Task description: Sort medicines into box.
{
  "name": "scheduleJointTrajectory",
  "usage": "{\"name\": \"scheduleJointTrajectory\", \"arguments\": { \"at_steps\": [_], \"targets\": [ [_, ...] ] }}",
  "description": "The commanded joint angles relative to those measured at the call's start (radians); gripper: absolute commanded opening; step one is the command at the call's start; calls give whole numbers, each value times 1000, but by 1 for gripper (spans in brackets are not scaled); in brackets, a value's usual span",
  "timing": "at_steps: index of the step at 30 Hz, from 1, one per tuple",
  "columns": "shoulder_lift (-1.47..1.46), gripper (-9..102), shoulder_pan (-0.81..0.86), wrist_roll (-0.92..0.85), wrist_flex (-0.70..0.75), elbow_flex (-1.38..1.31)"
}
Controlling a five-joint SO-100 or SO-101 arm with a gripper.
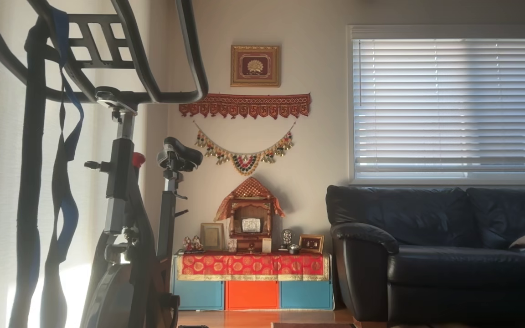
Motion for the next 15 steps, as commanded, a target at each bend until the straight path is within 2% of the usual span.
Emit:
{"name": "scheduleJointTrajectory", "arguments": {
  "at_steps": [1, 3, 4, 5, 15],
  "targets": [
    [23, 1, 11, 5, -3, -84],
    [28, 4, 15, 2, 8, -86],
    [26, 11, 18, 0, 11, -87],
    [25, 13, 20, 5, 12, -87],
    [38, 15, 25, 14, -32, -44]
  ]
}}
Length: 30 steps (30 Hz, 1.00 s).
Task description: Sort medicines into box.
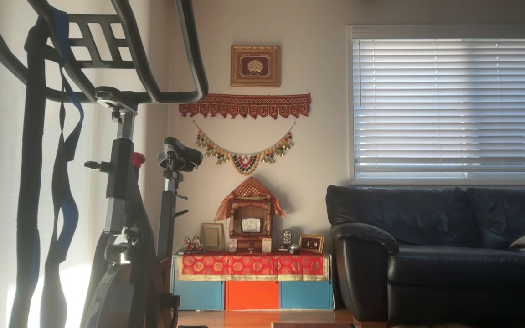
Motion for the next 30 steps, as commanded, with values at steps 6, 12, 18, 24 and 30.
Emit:
{"name": "scheduleJointTrajectory", "arguments": {
  "at_steps": [6, 12, 18, 24, 30],
  "targets": [
    [18, 16, 17, -14, -41, -28],
    [28, 15, 23, -29, -86, 18],
    [11, 11, 18, -35, -107, 29],
    [23, 10, 15, -54, -117, 60],
    [28, 10, 11, -63, -127, 84]
  ]
}}
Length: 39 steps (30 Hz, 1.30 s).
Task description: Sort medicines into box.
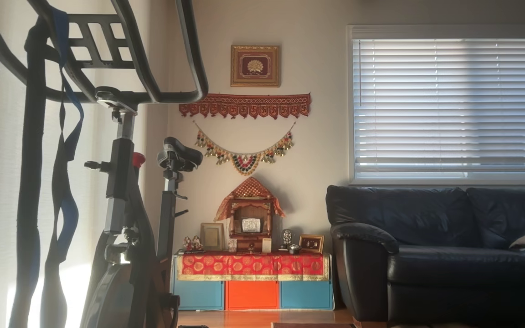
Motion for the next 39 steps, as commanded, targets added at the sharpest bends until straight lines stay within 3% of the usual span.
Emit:
{"name": "scheduleJointTrajectory", "arguments": {
  "at_steps": [1, 39],
  "targets": [
    [34, 10, -3, -3, -12, -8],
    [236, 20, 63, 5, -212, 224]
  ]
}}
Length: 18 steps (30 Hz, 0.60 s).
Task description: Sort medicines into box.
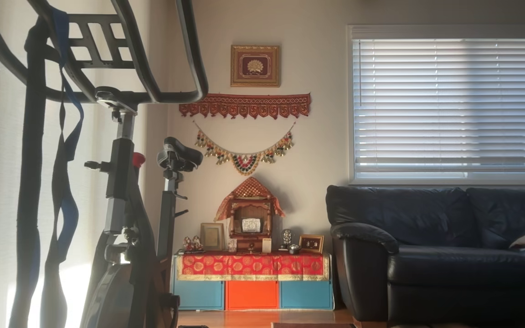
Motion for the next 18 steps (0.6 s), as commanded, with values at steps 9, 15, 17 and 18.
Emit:
{"name": "scheduleJointTrajectory", "arguments": {
  "at_steps": [9, 15, 17, 18],
  "targets": [
    [40, 20, 23, -9, -86, 3],
    [18, 21, 23, -17, -107, 2],
    [18, 21, 23, -21, -107, 3],
    [18, 20, 21, -25, -107, 5]
  ]
}}
